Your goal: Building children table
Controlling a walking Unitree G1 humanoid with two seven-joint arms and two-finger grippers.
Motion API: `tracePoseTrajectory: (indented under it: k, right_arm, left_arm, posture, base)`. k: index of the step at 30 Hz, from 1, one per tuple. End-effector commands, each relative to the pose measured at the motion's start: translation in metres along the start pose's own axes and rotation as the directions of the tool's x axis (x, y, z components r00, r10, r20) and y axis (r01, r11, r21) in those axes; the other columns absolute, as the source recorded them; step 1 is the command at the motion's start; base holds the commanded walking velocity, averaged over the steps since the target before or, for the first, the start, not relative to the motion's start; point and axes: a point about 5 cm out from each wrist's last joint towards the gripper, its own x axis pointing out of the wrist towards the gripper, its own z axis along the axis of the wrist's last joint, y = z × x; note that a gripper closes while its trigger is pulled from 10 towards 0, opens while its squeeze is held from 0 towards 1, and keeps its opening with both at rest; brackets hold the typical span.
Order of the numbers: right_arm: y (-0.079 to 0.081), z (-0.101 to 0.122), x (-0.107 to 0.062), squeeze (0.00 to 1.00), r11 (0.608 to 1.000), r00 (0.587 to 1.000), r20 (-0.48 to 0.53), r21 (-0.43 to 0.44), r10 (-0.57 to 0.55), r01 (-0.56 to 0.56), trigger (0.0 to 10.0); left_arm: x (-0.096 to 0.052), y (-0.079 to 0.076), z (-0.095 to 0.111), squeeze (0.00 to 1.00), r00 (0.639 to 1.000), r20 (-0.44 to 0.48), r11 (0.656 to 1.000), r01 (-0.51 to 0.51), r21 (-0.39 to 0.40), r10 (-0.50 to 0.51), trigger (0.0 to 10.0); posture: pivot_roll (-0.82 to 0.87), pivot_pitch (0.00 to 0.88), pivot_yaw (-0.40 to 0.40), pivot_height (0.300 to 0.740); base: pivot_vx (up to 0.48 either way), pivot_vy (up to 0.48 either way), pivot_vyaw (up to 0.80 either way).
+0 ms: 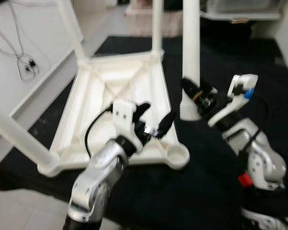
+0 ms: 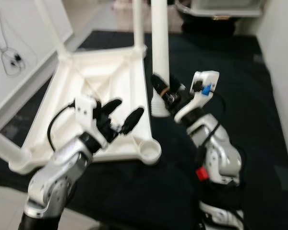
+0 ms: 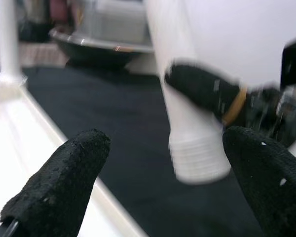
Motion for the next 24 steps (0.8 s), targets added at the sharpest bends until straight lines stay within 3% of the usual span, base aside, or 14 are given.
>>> tracePoseTrajectory:
  k: [1,2,5,7,11,15,19,24]
  right_arm:
    - [0.01,0.002,0.002,0.0,0.995,0.997,0.017,-0.061,0.08,-0.079,10.0]
    - [0.01,0.002,0.002,0.0,0.995,0.997,0.017,-0.061,0.08,-0.079,10.0]
    - [0.006,0.006,-0.008,0.0,0.958,0.981,-0.064,-0.21,0.184,-0.193,10.0]
    - [0.004,0.009,-0.011,0.0,0.945,0.976,-0.077,-0.243,0.206,-0.219,10.0]
    - [0.002,0.013,-0.013,0.0,0.937,0.971,-0.077,-0.253,0.227,-0.239,10.0]
    - [0.01,0.017,-0.015,0.0,0.895,0.942,-0.124,-0.296,0.312,-0.335,10.0]
    - [0.023,0.012,-0.014,0.0,0.848,0.908,-0.165,-0.325,0.386,-0.419,10.0]
    - [0.028,0.011,-0.014,0.0,0.825,0.891,-0.176,-0.335,0.419,-0.455,10.0]
  left_arm:
    - [-0.003,0.005,0.006,0.0,1.0,0.01,1.0,-0.019,-0.008,0.019,10.0]
    - [-0.003,0.005,0.006,0.0,1.0,0.01,1.0,-0.019,-0.008,0.019,10.0]
    - [0.003,0.01,0.028,0.0,0.998,0.064,1.0,-0.021,-0.02,0.023,10.0]
    - [0.005,0.012,0.035,0.0,0.996,0.084,0.999,-0.024,-0.029,0.026,10.0]
    - [0.007,0.015,0.042,0.0,0.993,0.109,0.999,-0.03,-0.039,0.035,10.0]
    - [0.015,0.03,0.064,0.0,0.973,0.187,0.99,-0.129,-0.054,0.136,10.0]
    - [0.021,0.03,0.071,0.0,0.972,0.196,0.99,-0.121,-0.077,0.134,10.0]
    - [0.022,0.03,0.073,0.0,0.972,0.193,0.99,-0.117,-0.082,0.131,10.0]
  posture:
    - [-0.07,0.171,0.04,0.74]
    - [-0.07,0.171,0.04,0.74]
    - [-0.07,0.175,0.042,0.74]
    - [-0.07,0.175,0.043,0.74]
    - [-0.07,0.174,0.048,0.74]
    - [-0.07,0.17,0.056,0.74]
    - [-0.08,0.171,0.066,0.74]
    - [-0.07,0.171,0.068,0.74]
  base:
    - [0.0,0.0,0.0]
    - [0.0,0.0,0.0]
    - [0.0,0.0,0.0]
    - [0.0,0.0,0.0]
    - [0.0,0.0,0.0]
    - [0.0,0.0,0.0]
    - [0.0,0.0,0.0]
    - [0.0,0.0,0.0]
